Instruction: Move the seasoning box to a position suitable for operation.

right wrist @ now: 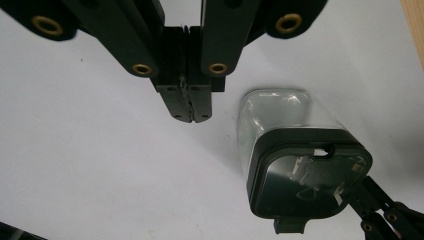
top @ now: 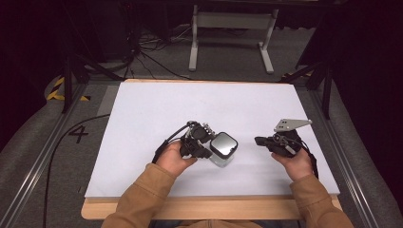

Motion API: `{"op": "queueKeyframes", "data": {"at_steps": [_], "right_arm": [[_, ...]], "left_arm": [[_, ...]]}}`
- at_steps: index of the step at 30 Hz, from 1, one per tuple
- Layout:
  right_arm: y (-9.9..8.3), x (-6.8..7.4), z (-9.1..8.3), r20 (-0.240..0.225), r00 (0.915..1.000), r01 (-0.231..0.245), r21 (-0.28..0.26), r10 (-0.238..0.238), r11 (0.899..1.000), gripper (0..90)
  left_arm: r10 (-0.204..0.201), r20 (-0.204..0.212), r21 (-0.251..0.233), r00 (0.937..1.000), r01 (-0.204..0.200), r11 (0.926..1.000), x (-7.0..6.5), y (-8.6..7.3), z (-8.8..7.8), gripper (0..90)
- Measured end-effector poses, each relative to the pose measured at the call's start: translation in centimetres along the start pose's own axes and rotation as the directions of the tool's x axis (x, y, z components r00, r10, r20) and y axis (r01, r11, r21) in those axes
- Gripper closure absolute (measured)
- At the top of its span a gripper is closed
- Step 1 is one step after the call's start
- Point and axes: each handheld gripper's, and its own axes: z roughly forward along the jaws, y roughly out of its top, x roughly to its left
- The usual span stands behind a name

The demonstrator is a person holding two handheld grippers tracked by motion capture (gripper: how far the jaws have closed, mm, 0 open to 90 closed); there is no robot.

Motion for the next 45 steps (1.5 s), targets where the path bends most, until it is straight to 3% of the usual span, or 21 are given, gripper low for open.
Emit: {"op": "queueKeyframes", "data": {"at_steps": [12,20,26,35,40,45], "right_arm": [[-0.8,0.0,-0.7,0.020,0.9997,-0.014,0.006,0.013,1.000,89.9],[-1.6,0.0,-1.2,0.038,0.9987,-0.035,0.016,0.034,0.999,90.0],[-1.9,-0.1,-1.5,0.046,0.9980,-0.045,0.012,0.044,0.999,90.0],[-1.6,-0.1,-1.2,0.036,0.9988,-0.035,0.015,0.035,0.999,90.0],[-1.2,-0.1,-1.0,0.028,0.9992,-0.029,0.011,0.029,1.000,89.9],[-0.6,-0.3,-0.7,0.018,0.9998,-0.012,0.002,0.012,1.000,89.9]], "left_arm": [[-0.012,-0.064,-0.015,0.9978,0.011,0.9998,1.4,1.1,0.6,89.7],[-0.029,-0.069,-0.038,0.9972,0.027,0.9989,2.7,2.0,1.3,89.7],[-0.057,-0.080,-0.080,0.9951,0.051,0.9955,3.7,2.2,1.5,89.7],[-0.075,-0.073,-0.110,0.9945,0.066,0.9917,4.1,2.3,1.8,89.7],[-0.077,-0.092,-0.133,0.9928,0.064,0.9891,3.5,1.7,0.4,89.6],[-0.067,-0.099,-0.176,0.9928,0.048,0.9833,2.3,0.6,-2.5,88.6]]}}
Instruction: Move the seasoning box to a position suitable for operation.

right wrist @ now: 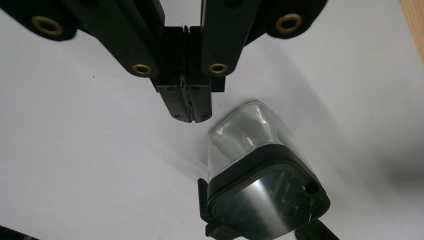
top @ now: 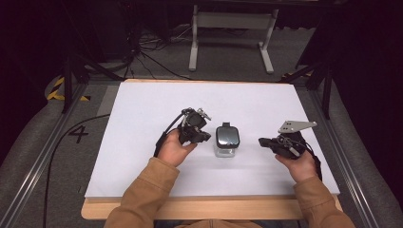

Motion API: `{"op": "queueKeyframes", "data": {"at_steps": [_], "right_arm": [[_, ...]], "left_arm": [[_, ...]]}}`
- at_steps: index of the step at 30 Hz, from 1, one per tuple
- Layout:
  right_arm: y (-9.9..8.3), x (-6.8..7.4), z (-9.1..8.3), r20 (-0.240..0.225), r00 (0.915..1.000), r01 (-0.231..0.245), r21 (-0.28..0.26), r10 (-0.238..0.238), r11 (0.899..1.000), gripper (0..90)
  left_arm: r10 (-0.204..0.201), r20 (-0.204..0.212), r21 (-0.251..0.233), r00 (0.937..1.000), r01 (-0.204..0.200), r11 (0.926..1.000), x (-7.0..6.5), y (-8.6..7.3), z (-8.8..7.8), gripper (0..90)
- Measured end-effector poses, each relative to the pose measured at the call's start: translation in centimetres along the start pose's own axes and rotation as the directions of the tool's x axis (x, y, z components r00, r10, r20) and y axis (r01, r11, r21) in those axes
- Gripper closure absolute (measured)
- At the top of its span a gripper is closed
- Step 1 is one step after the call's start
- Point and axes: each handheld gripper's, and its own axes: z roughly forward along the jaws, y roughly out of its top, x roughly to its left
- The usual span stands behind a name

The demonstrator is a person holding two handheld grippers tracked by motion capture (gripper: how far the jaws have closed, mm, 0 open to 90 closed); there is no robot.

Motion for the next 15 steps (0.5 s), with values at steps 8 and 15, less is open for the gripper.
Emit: {"op": "queueKeyframes", "data": {"at_steps": [8,15], "right_arm": [[1.3,-0.7,0.2,-0.010,0.9999,0.013,-0.026,-0.013,1.000,89.9],[1.9,-1.6,0.1,-0.008,1.0000,0.006,-0.049,-0.006,0.999,89.9]], "left_arm": [[-0.029,-0.032,-0.074,0.9991,0.027,0.9969,0.3,-2.6,-4.7,82.9],[-0.082,-0.088,-0.085,0.9928,0.074,0.9936,1.9,-4.9,-6.5,82.1]]}}
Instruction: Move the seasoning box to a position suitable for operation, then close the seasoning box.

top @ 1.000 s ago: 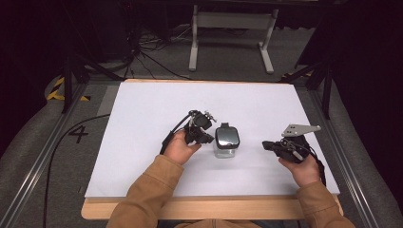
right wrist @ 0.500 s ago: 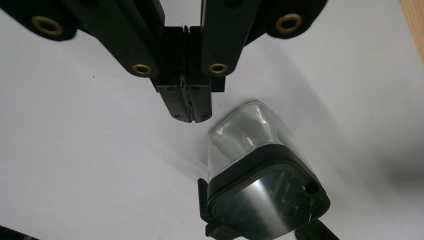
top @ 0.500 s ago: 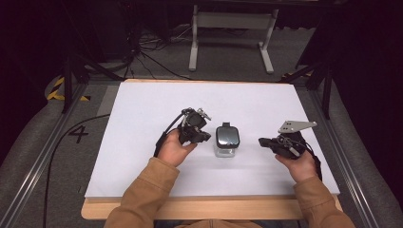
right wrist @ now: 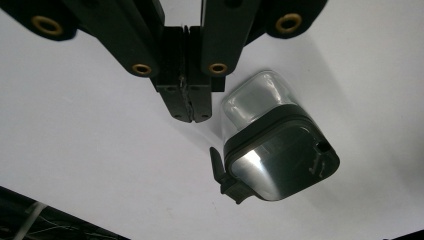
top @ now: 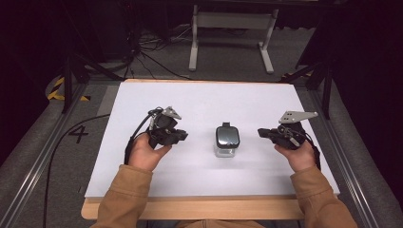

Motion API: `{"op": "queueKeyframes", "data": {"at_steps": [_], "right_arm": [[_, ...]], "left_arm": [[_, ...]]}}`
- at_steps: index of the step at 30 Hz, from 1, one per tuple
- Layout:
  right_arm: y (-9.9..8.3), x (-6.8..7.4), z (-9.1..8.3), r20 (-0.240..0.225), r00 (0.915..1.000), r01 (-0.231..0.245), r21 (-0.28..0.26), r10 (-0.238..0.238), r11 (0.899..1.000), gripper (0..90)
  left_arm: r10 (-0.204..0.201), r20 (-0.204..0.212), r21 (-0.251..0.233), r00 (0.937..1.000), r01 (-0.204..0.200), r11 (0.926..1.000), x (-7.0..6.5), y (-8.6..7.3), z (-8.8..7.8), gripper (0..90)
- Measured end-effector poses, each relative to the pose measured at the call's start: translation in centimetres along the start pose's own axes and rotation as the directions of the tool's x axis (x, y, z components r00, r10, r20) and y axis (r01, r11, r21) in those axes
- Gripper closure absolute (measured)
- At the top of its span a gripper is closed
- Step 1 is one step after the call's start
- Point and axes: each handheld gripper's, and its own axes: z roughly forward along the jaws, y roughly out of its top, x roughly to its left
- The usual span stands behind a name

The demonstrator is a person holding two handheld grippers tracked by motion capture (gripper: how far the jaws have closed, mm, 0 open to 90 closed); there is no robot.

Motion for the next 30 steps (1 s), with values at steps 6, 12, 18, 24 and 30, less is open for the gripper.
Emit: {"op": "queueKeyframes", "data": {"at_steps": [6,12,18,24,30], "right_arm": [[-0.4,-0.6,-0.5,0.021,0.9997,-0.013,0.006,0.013,1.000,89.9],[-1.3,-2.5,-1.5,0.082,0.9955,-0.050,0.016,0.048,0.999,89.9],[-2.7,-4.5,-1.7,0.154,0.9840,-0.099,0.061,0.089,0.993,89.8],[-4.0,-5.8,-1.3,0.186,0.9756,-0.138,0.101,0.117,0.985,89.6],[-5.1,-6.7,-0.8,0.202,0.9694,-0.168,0.135,0.139,0.976,89.2]], "left_arm": [[-0.039,-0.070,0.021,0.9968,0.041,0.9990,2.1,-1.4,-0.7,80.0],[-0.085,-0.092,0.038,0.9921,0.089,0.9953,4.4,-3.0,-0.3,77.9],[-0.147,-0.110,0.037,0.9831,0.151,0.9878,6.3,-4.6,0.5,76.6],[-0.191,-0.140,0.052,0.9714,0.200,0.9783,7.7,-5.7,1.3,76.3],[-0.204,-0.156,0.071,0.9664,0.217,0.9735,8.6,-6.5,2.4,75.6]]}}
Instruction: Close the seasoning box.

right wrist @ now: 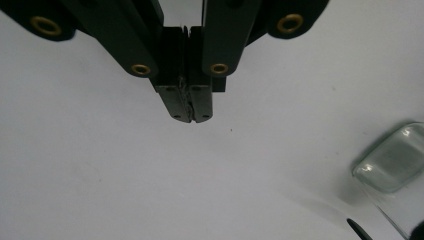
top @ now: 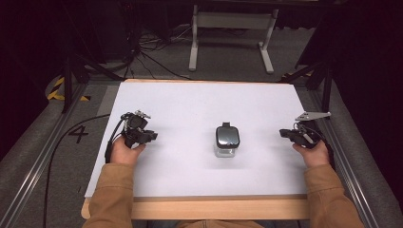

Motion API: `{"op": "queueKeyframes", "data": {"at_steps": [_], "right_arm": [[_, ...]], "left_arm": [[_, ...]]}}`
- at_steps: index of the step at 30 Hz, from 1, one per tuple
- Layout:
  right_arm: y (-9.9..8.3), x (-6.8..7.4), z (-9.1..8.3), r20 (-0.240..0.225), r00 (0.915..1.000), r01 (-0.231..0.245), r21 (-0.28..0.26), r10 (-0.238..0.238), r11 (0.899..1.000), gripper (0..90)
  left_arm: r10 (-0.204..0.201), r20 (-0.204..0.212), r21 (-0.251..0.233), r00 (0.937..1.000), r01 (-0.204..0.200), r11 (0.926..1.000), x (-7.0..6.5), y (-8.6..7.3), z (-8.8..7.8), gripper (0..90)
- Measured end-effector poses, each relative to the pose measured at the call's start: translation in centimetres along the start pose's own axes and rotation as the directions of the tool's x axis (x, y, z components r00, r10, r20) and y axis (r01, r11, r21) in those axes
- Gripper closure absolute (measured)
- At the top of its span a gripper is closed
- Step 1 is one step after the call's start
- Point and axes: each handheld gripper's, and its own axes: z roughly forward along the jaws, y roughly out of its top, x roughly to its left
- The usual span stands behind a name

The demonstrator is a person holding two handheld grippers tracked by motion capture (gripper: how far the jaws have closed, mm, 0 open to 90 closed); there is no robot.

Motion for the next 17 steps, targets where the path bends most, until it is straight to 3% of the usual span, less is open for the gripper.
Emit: {"op": "queueKeyframes", "data": {"at_steps": [7,17], "right_arm": [[-1.0,-0.6,1.1,0.000,0.9999,-0.010,0.036,0.010,0.999,87.4],[-1.1,0.3,1.8,-0.004,0.9996,0.028,0.051,-0.028,0.998,86.5]], "left_arm": [[0.043,0.007,0.000,0.9990,-0.043,0.9991,-0.2,-0.3,1.3,73.4],[0.092,0.043,-0.038,0.9948,-0.091,0.9952,-1.6,0.4,1.6,71.2]]}}
